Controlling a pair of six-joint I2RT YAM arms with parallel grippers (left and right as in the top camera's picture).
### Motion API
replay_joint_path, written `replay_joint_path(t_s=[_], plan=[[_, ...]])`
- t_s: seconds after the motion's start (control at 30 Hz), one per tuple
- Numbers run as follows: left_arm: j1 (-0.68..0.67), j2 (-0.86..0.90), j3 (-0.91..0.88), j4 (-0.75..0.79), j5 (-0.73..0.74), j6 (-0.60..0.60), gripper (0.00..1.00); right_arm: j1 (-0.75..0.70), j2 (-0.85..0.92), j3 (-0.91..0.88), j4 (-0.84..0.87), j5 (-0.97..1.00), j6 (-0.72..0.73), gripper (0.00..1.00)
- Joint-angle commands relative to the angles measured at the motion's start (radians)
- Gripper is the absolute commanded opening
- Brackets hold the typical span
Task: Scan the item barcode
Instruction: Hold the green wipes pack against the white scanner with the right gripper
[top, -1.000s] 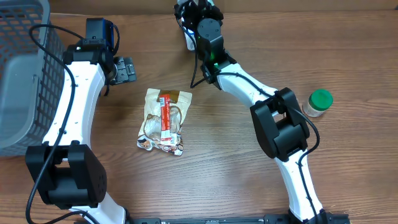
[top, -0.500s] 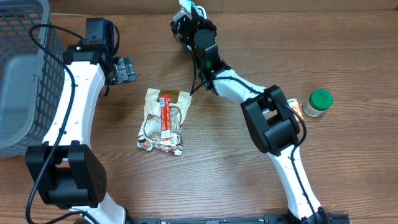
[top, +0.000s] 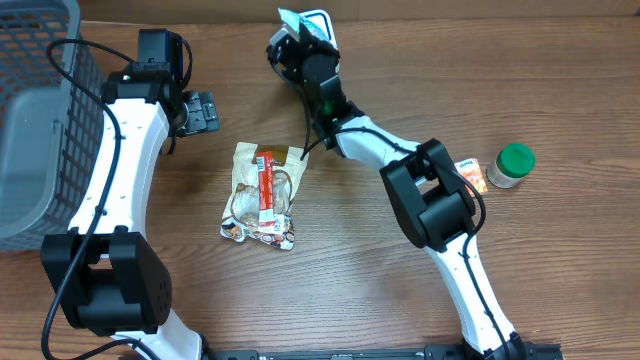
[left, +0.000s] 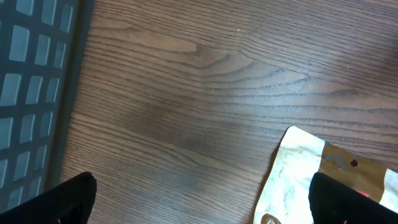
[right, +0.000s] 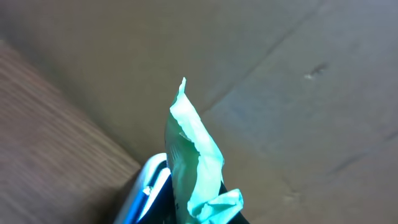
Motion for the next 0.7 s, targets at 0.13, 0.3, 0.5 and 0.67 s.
replay_joint_path(t_s=[0.13,0.3,0.5,0.67], plan=[[0.004,0.005,0.01,0.004,-0.011,-0.01,1.0,0.018,0.009,0.013,-0.035,0.006,0.011,0.04],[0.004,0.005,0.01,0.004,-0.011,-0.01,1.0,0.017,-0.005,0.013,0.039,0.097,0.011,0.03],[0.004,0.005,0.01,0.004,-0.011,-0.01,1.0,0.018,-0.147,0.013,-0.031,0.117,0.06,0.03],[0.004,0.005,0.01,0.004,-0.011,-0.01,1.0,0.016,-0.333,0.013,-0.22,0.103,0.116,0.03]])
